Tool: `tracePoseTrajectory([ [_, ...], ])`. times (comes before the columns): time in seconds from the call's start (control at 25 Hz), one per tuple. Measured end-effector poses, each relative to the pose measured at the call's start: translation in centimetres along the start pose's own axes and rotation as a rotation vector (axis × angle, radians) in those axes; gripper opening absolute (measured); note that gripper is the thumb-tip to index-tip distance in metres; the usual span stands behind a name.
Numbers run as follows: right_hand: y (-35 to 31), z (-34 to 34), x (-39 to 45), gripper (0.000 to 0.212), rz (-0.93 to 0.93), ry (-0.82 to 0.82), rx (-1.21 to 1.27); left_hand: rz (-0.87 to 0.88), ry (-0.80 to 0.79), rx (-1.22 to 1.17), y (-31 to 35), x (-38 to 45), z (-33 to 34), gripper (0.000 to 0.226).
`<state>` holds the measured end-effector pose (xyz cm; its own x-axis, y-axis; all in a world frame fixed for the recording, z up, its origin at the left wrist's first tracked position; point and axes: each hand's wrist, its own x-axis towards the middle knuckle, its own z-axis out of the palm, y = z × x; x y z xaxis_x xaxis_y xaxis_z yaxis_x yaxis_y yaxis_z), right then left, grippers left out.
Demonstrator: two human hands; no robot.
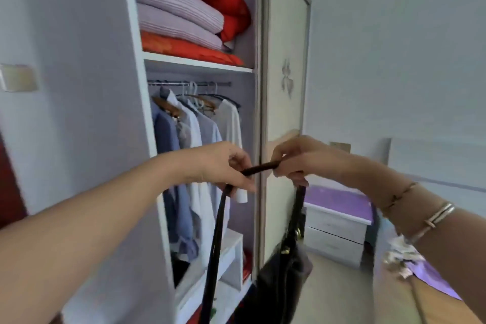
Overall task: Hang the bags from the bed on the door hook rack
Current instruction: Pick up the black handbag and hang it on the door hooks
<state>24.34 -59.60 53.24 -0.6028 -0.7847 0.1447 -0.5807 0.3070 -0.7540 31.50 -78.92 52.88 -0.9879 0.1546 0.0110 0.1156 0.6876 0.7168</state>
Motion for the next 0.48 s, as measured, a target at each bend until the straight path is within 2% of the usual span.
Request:
tracePoseTrajectory([
  [0.12, -8.6, 7.1, 5.7, 0.004, -0.178, -0.054, 0.119, -0.140, 0.126, -0.076, -5.9, -10.5, -6.4, 0.014],
  [0.16, -12.4, 10.8, 8.8, 0.003, -0.254, -0.101, 0.171, -0.191, 0.235, -0.127, -8.2, -15.7, -9.6, 0.017],
  [0.28, -17.1, 15.3, 13.5, 0.004, -0.341, -0.099, 0.379, -0.264, 0.366, -0.221, -11.2, -23.2, -14.4, 0.027],
  [0.48, -26.8, 26.5, 23.6, 0.028, -0.500, -0.373, 0.517, -0.299, 0.871, -0.290, -14.8, -37.6, -22.7, 0.025],
])
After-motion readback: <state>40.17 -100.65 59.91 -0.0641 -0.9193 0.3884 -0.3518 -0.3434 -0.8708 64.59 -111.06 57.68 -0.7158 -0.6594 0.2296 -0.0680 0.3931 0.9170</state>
